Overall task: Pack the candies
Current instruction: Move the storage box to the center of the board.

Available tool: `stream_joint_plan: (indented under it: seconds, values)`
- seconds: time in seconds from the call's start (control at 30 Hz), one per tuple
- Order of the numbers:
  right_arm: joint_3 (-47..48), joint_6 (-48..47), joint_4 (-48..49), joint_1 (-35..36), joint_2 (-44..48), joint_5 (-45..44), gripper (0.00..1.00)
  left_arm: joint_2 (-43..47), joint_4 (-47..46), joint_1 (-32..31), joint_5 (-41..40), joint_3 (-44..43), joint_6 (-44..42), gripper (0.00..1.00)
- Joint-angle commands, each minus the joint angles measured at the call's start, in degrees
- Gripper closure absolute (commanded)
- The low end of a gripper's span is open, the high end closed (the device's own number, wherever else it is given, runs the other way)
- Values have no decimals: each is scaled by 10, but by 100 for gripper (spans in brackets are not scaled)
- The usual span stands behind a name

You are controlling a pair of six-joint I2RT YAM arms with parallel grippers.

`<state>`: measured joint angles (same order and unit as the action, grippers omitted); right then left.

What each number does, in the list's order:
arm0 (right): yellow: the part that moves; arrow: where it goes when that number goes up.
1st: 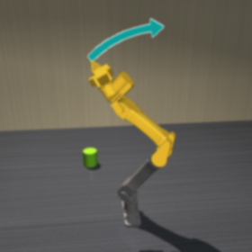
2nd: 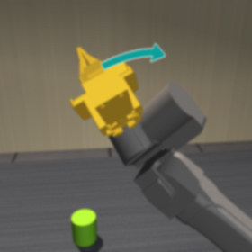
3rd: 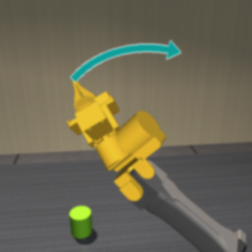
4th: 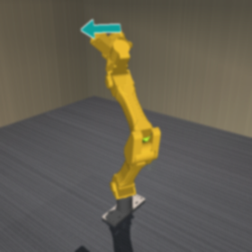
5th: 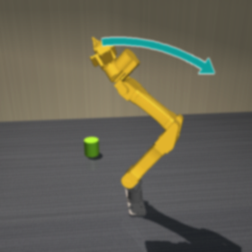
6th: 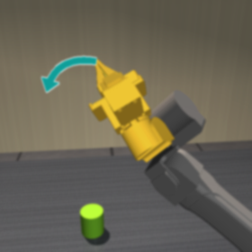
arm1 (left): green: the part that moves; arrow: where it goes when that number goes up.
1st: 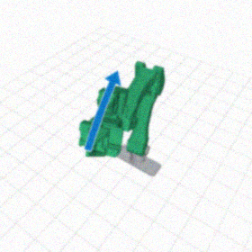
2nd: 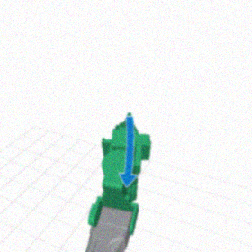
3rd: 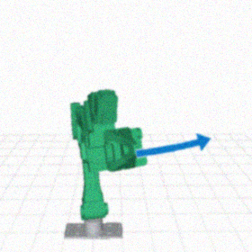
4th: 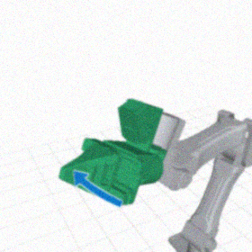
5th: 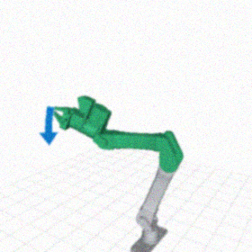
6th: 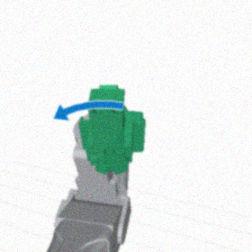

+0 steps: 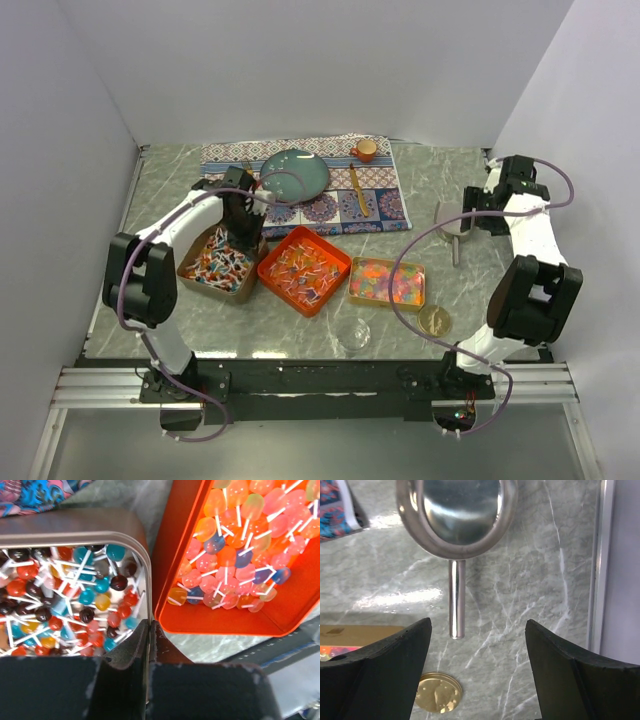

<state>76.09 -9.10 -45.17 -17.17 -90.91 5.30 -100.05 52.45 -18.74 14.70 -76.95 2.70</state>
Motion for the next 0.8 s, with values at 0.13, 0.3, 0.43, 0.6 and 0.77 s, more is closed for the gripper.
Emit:
stream_joint_plan:
  seconds: [0.13,0.3,0.43,0.6,0.77]
  values:
    - [-27,13,9,-1,-26,-17,18,46,-18,-16,69,45,73,99]
    - [-46,4,20,19,-37,-13,18,43,-23,-16,21,58,101,77]
    - [-50,0,30,35,-45,-16,18,25,-5,-16,-3,21,103,32]
    - [-39,8,36,50,-66,-22,18,52,21,-16,41,-12,85,23]
    - [-36,21,46,54,-90,-48,19,94,11,1,19,-13,97,23]
